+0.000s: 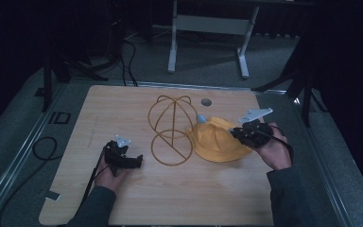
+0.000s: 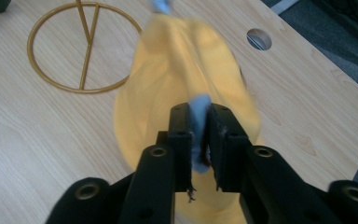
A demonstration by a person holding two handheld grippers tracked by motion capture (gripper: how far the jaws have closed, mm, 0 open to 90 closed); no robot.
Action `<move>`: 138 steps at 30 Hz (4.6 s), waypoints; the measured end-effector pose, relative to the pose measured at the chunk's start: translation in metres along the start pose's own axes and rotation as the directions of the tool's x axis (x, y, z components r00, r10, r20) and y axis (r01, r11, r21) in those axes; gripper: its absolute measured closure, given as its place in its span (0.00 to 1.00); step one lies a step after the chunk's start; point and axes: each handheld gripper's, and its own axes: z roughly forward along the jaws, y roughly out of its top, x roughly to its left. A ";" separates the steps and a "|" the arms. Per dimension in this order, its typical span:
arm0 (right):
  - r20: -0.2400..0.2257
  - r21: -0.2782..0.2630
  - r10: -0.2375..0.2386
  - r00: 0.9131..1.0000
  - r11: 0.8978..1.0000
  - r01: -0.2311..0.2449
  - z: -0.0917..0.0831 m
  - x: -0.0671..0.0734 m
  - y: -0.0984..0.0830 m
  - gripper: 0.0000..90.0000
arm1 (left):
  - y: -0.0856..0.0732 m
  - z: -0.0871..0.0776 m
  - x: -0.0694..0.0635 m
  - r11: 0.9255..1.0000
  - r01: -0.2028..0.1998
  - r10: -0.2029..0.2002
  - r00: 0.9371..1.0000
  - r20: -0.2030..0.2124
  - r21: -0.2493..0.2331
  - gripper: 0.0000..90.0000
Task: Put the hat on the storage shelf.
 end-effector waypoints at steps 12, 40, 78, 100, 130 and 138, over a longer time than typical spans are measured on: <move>-0.015 0.075 -0.024 1.000 0.997 0.025 0.010 -0.002 0.008 0.82 | 0.000 0.000 0.000 1.000 0.002 -0.002 1.000 -0.001 -0.003 0.00; -0.011 0.215 -0.083 0.996 0.973 0.084 0.033 -0.012 0.035 0.79 | 0.000 0.000 0.000 1.000 0.000 0.000 1.000 -0.001 -0.002 0.00; -0.145 0.437 -0.056 0.988 0.892 0.115 0.083 -0.024 0.052 0.80 | 0.000 0.000 0.000 1.000 -0.001 0.001 1.000 -0.002 -0.003 0.00; -0.070 0.415 -0.086 0.994 0.903 0.107 0.071 -0.025 0.046 0.93 | 0.000 0.000 0.000 1.000 0.002 -0.002 1.000 -0.001 -0.004 0.00; 0.031 0.143 -0.016 0.999 0.990 0.012 0.020 -0.025 0.042 0.93 | 0.000 0.000 0.000 1.000 0.001 -0.001 1.000 -0.001 -0.002 0.00; 0.043 0.088 0.012 0.999 0.996 -0.016 0.009 -0.030 0.043 0.93 | 0.000 0.000 0.000 1.000 0.001 -0.001 1.000 -0.002 -0.003 0.00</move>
